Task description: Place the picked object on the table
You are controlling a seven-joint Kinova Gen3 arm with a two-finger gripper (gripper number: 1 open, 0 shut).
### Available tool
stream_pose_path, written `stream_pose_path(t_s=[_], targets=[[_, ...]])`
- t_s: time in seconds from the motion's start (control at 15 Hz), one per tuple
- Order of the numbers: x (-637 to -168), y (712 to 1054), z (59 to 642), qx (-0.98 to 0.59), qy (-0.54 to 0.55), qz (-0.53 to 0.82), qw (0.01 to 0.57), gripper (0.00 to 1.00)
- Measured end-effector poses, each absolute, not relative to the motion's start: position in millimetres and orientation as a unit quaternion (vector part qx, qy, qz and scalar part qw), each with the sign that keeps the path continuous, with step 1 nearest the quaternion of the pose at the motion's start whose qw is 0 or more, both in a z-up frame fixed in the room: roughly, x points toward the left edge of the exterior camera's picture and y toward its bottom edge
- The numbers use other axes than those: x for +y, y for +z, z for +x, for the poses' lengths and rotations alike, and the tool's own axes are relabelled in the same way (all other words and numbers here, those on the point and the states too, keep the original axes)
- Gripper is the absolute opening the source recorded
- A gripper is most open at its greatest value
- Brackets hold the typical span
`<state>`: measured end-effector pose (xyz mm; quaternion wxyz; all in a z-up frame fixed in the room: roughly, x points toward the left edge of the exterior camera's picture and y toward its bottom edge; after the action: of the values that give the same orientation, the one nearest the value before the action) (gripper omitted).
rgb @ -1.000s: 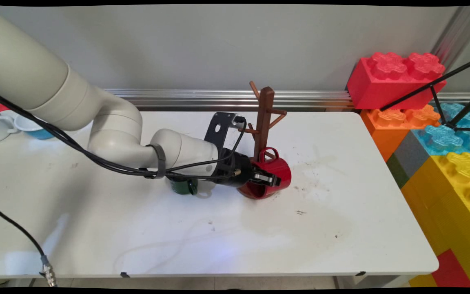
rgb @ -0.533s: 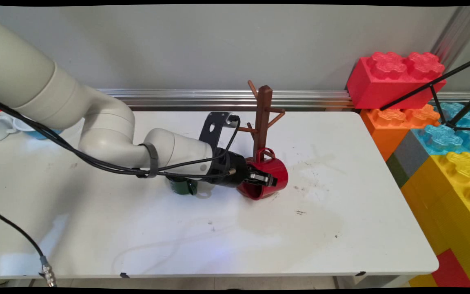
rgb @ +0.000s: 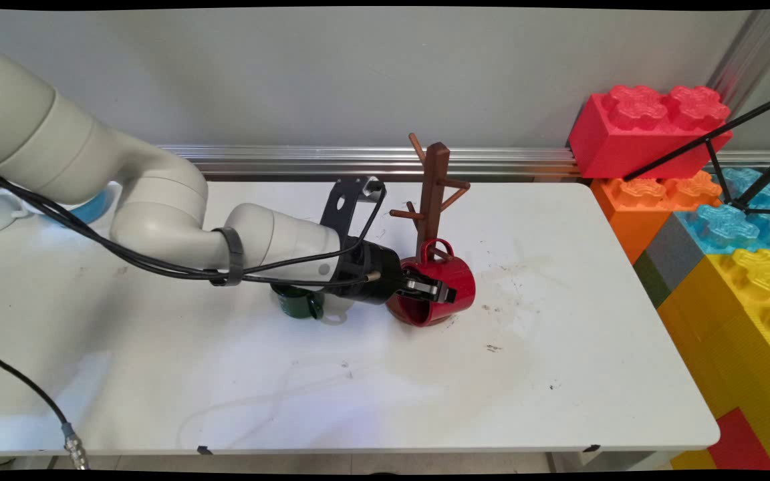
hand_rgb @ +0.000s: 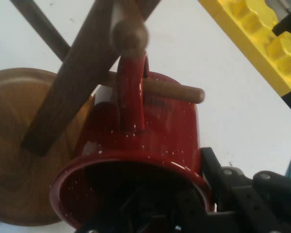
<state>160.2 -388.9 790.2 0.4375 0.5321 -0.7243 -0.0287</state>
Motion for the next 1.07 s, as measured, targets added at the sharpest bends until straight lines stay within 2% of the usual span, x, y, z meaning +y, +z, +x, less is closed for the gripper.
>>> stream_pose_path(t_s=[1.07], targets=[[-359.9, 831.1, 151.5, -0.740, -0.067, 0.474, 0.472, 0.00]])
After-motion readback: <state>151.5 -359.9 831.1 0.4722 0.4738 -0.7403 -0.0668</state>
